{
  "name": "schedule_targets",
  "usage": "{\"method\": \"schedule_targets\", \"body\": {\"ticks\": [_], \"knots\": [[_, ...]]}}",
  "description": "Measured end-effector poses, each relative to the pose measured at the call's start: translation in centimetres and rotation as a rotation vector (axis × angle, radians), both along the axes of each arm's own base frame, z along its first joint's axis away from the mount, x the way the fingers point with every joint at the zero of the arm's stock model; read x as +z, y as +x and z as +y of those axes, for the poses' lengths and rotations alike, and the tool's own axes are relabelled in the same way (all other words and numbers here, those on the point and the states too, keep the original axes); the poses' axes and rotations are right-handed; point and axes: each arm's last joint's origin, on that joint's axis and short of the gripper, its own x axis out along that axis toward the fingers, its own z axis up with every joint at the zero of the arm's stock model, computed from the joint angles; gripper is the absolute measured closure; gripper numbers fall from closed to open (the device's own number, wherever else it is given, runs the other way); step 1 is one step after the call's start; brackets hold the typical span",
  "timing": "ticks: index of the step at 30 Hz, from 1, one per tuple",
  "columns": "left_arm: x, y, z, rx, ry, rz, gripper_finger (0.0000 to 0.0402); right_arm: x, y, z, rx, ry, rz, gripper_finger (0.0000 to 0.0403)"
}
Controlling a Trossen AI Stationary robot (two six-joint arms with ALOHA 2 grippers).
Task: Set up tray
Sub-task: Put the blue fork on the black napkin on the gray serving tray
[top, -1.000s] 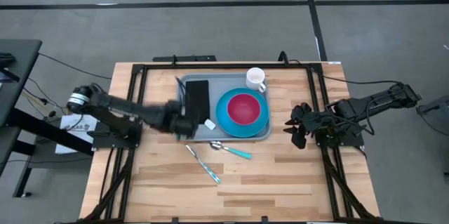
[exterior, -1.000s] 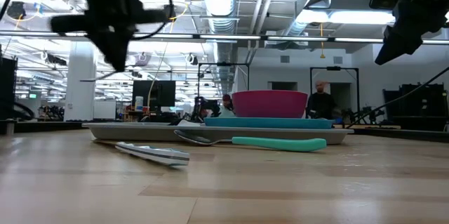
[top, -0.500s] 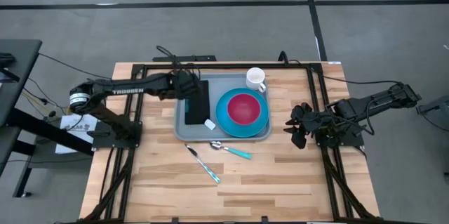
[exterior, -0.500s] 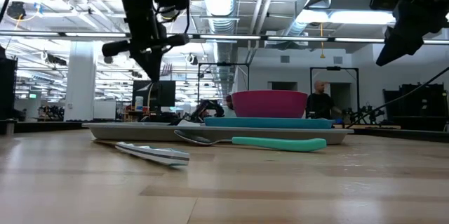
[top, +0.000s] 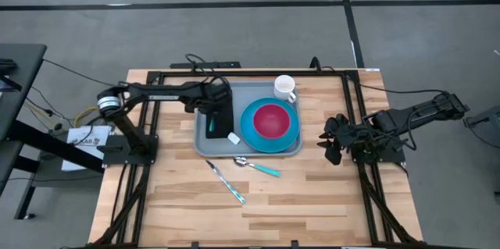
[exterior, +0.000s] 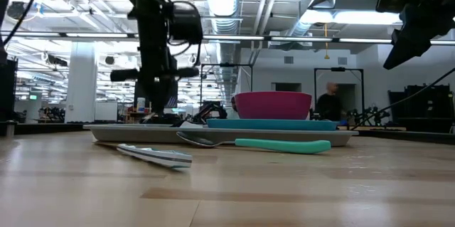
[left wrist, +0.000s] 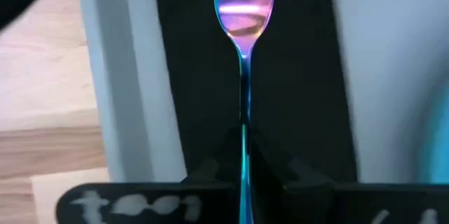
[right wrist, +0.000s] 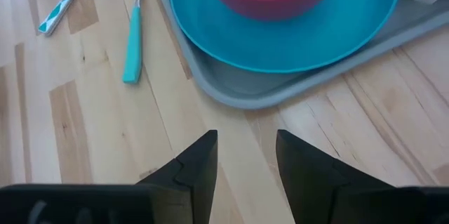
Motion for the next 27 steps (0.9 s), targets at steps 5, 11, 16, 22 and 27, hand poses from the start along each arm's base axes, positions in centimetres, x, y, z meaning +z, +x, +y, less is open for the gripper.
{"method": "schedule_targets", "body": {"ticks": [5,11,16,22,27], "knots": [[-1.5,0.1,0.7,0.027,-0.033,0.037,0.0401,0.0,0.0,0.0,0.0,0.001,0.0,0.0265],[-2.1,-0.1,1.4,0.049,-0.083,0.048,0.0401,0.0,0.0,0.0,0.0,0.001,0.0,0.0265],[-2.8,-0.2,1.6,0.053,-0.14,0.055,0.0401,0.0,0.0,0.0,0.0,0.002,0.0,0.0265],[-3.2,-0.4,2.0,0.062,-0.146,0.06,0.0399,0.0,0.0,0.0,0.001,0.003,0.001,0.0265],[-3.2,-0.4,2.0,0.064,-0.149,0.063,0.0372,0.0,0.0,0.0,0.001,0.003,0.001,0.0265]]}}
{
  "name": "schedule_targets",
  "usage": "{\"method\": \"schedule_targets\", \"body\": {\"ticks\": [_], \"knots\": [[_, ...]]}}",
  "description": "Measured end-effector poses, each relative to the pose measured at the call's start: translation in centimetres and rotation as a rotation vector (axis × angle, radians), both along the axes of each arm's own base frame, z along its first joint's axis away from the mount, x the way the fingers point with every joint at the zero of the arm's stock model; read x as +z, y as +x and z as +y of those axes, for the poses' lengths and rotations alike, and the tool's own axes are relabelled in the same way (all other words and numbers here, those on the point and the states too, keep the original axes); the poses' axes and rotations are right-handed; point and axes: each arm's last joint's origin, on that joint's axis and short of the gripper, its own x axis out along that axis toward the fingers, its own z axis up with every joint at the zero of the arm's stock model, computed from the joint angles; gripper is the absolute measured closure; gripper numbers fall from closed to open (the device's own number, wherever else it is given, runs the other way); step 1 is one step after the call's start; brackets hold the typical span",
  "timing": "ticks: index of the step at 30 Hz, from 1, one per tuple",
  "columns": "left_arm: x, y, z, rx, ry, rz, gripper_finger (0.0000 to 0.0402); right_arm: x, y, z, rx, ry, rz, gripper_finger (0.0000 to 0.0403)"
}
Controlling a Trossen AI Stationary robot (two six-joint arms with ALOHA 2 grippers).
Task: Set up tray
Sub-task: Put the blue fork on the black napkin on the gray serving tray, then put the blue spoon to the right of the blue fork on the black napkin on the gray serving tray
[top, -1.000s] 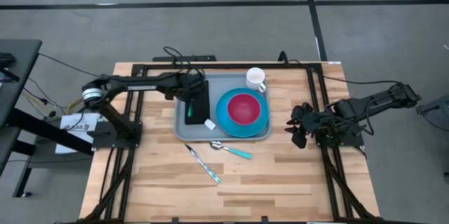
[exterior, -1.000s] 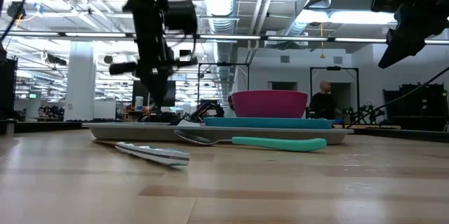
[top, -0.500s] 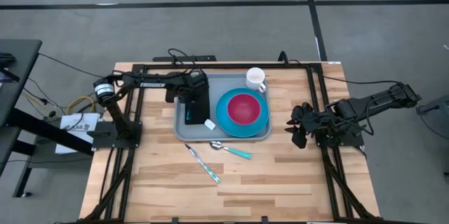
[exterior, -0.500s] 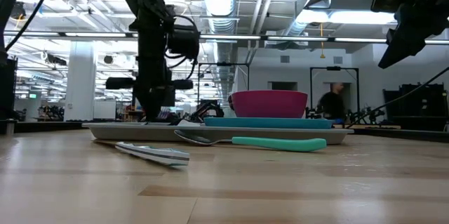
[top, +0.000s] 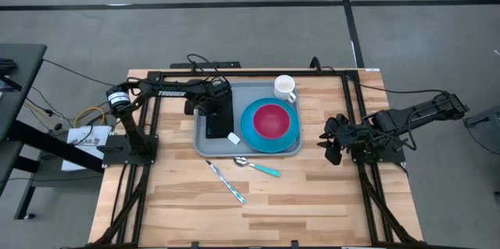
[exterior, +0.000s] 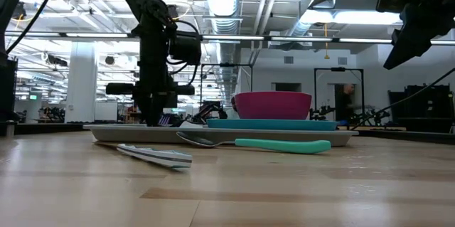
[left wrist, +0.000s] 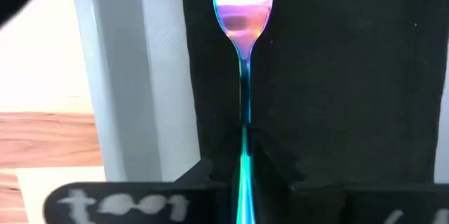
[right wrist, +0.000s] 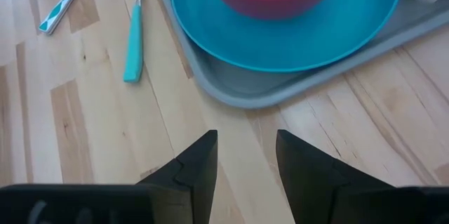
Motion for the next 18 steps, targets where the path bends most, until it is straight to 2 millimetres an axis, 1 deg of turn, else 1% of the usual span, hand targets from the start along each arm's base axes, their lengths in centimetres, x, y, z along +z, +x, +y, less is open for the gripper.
{"method": "schedule_targets", "body": {"ticks": [6,12,15,18], "knots": [[0.0,0.0,0.0,0.001,-0.009,-0.007,0.0333,0.0,0.0,0.0,0.0,0.0,0.0,0.0265],[0.0,0.0,0.0,-0.008,-0.011,-0.005,0.0305,0.0,0.0,0.0,-0.005,0.004,0.0,0.0265],[0.4,0.0,0.0,-0.032,0.003,-0.014,0.0298,0.0,0.0,0.0,-0.014,0.011,-0.001,0.0265],[1.3,-0.2,-0.2,-0.053,0.026,-0.035,0.0295,0.0,0.0,0.0,-0.014,0.011,-0.001,0.0265]]}}
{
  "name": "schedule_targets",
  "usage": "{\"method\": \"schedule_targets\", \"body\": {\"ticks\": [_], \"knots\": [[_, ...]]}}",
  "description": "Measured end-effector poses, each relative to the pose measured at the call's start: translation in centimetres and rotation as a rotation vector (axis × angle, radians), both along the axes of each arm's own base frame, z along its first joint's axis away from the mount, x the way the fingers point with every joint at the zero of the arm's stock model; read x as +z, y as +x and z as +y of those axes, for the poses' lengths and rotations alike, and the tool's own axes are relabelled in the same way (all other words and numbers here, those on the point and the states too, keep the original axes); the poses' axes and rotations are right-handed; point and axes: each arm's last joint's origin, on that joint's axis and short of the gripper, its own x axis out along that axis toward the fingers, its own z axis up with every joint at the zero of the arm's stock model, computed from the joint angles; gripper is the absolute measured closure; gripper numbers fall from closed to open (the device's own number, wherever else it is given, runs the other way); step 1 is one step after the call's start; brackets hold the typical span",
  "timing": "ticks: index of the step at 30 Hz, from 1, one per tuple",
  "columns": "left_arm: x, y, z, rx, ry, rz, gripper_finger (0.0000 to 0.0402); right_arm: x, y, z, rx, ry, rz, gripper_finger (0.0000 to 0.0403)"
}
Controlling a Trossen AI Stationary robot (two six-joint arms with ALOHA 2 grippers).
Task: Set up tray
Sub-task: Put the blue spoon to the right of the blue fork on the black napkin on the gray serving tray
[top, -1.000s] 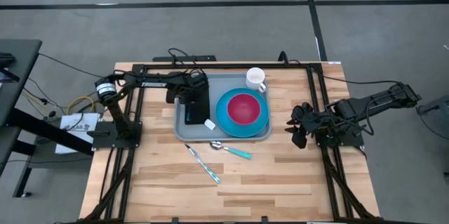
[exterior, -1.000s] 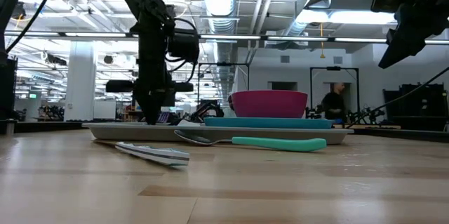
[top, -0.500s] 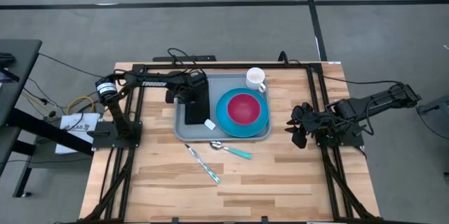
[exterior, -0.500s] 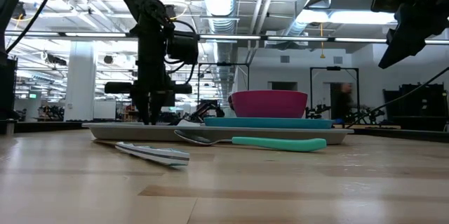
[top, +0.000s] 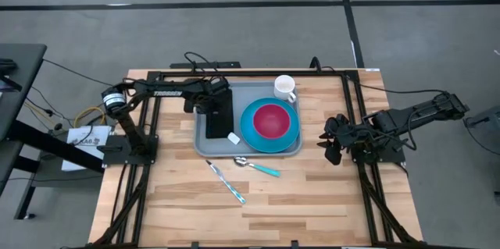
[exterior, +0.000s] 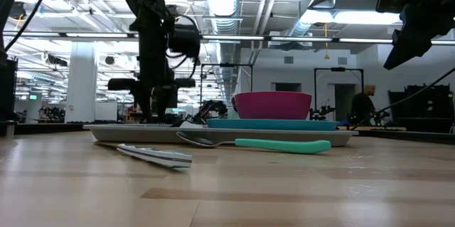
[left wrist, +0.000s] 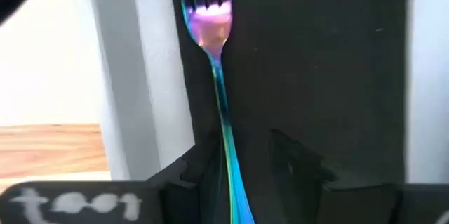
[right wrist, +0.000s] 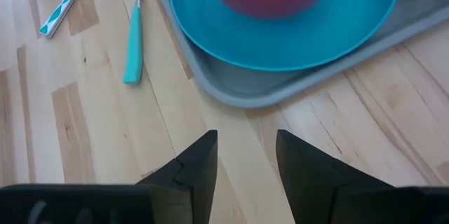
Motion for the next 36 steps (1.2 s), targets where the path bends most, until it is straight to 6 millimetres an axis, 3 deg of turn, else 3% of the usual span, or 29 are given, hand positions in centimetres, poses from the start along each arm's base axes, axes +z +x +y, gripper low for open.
{"method": "schedule_targets", "body": {"ticks": [8,13,17,20,25,30,36], "knots": [[5.3,-1.0,-1.9,-0.2,0.115,-0.143,0.0294,0.0,0.0,0.0,0.0,0.0,0.003,0.0265],[9.3,-0.8,-5.4,-0.505,0.223,-0.33,0.0294,0.0,0.0,0.0,-0.037,0.028,0.002,0.0265],[10.9,-0.2,-9.0,-0.797,0.254,-0.446,0.0294,-0.1,-0.1,0.0,-0.081,0.084,0.002,0.0265],[11.4,0.2,-11.7,-1.034,0.279,-0.496,0.0294,-0.1,-0.1,0.1,-0.1,0.112,0.007,0.0265],[10.5,0.9,-15.0,-1.323,0.367,-0.425,0.0294,-0.2,-0.3,0.0,-0.154,0.141,0.031,0.0265],[9.5,2.6,-16.0,-1.439,0.426,-0.382,0.0294,-0.4,-0.5,-0.1,-0.213,0.179,0.045,0.0265],[9.0,6.4,-16.1,-1.542,0.438,-0.328,0.0294,-0.3,-0.4,0.0,-0.215,0.209,0.044,0.0265]]}}
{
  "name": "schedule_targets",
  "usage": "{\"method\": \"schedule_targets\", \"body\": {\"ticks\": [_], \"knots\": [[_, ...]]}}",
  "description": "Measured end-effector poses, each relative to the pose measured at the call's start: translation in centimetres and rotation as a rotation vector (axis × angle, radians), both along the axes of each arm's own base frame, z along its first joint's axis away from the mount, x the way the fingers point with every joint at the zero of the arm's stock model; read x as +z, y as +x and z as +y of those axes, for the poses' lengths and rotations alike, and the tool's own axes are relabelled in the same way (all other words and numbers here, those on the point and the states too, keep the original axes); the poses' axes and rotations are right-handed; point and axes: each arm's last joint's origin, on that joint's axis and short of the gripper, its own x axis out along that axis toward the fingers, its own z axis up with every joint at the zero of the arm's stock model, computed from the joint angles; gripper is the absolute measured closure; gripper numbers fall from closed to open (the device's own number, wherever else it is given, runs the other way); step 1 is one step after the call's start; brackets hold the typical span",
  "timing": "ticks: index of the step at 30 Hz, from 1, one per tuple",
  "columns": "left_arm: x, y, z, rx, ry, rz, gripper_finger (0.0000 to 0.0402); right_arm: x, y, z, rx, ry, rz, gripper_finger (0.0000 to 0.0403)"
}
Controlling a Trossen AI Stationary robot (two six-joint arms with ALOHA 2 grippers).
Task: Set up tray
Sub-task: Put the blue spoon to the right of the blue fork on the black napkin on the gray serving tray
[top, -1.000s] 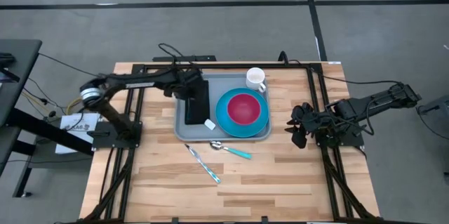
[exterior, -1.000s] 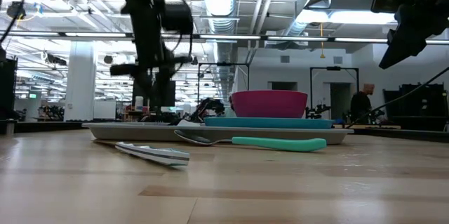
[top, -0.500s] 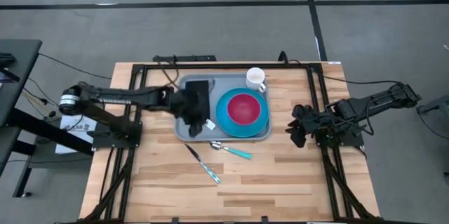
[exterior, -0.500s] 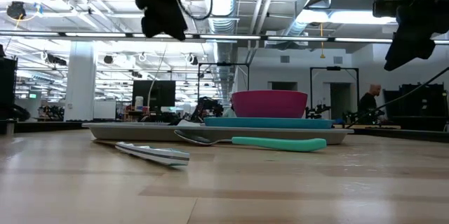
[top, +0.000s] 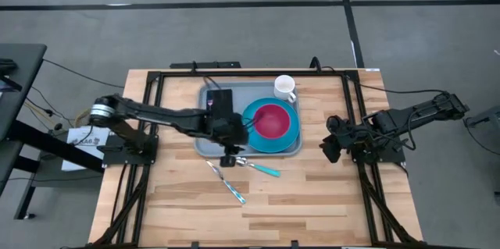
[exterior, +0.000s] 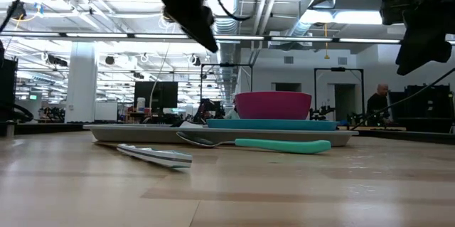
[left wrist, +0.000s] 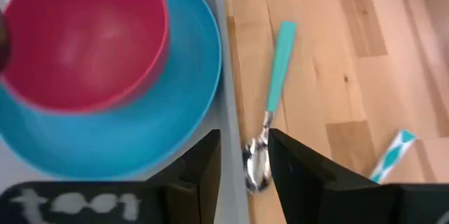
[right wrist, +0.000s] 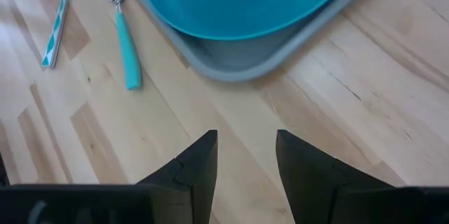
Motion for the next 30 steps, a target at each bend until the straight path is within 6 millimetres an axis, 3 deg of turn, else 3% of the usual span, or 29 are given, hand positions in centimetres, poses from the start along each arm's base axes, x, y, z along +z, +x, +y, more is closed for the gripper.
{"method": "schedule_targets", "body": {"ticks": [6,16,23,30], "knots": [[-0.5,3.7,0.0,-0.074,0.053,0.1,0.0294,0.0,0.0,0.0,0.001,0.001,0.0,0.0265],[-2.6,7.8,-0.5,-0.156,0.012,0.212,0.0294,0.0,0.0,0.0,0.002,0.001,-0.002,0.0265],[-3.7,9.1,-2.6,-0.213,0.008,0.231,0.0294,0.0,0.0,0.0,0.011,0.0,0.0,0.0265],[-6.0,9.4,-4.8,-0.273,0.09,0.282,0.0294,0.0,0.0,0.1,0.018,0.009,0.002,0.0265]]}}
